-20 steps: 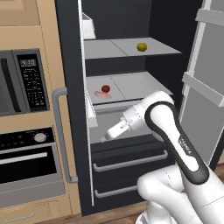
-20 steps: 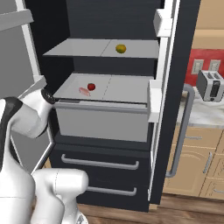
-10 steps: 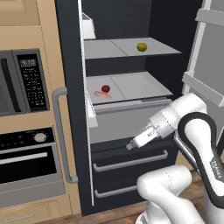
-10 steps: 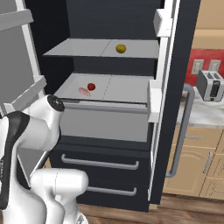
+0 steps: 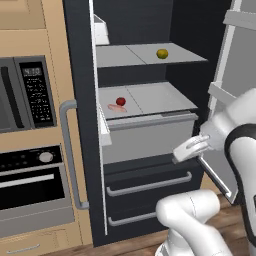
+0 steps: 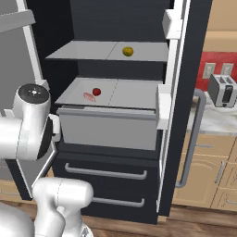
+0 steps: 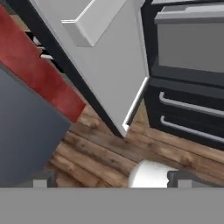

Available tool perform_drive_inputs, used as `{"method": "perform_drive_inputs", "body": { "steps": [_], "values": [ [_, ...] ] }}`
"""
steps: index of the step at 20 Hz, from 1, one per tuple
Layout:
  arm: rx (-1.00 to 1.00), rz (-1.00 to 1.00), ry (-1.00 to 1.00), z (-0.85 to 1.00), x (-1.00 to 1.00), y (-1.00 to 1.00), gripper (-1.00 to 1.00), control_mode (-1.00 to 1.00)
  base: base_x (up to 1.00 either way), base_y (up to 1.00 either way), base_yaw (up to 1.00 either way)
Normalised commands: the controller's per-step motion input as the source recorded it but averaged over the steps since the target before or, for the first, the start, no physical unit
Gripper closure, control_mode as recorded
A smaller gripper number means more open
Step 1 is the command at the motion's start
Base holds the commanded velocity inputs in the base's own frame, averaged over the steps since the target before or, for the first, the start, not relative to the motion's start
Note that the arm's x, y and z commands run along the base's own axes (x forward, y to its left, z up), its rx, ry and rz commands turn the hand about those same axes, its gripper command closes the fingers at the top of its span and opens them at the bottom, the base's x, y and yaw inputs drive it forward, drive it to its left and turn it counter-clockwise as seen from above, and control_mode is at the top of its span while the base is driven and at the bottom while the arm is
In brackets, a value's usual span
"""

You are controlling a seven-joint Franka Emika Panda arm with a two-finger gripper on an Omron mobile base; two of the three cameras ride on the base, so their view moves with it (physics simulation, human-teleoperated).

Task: Open the fridge, remove the orange, tomato, and steak, and place them on any counter.

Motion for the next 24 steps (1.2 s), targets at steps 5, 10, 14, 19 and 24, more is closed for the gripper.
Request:
{"method": "perform_drive_inputs", "body": {
  "steps": [5,10,14,19,24],
  "values": [
    [-0.25,-0.41,0.01,0.46,0.0,-0.13,-1.0,-1.0,0.0,0.0,0.0],
    [-0.23,-0.34,0.01,0.24,0.0,-0.19,-1.0,-1.0,0.0,0.0,0.0],
    [-0.19,-0.21,0.0,0.16,0.0,-0.5,-1.0,-1.0,0.0,0.0,0.0],
    [-0.08,-0.06,-0.02,0.07,-0.01,-0.61,-1.0,-1.0,0.0,0.0,0.0],
    [0.0,0.09,-0.02,-0.03,0.05,-0.46,-1.0,-1.0,0.0,0.0,0.0]
  ]
}}
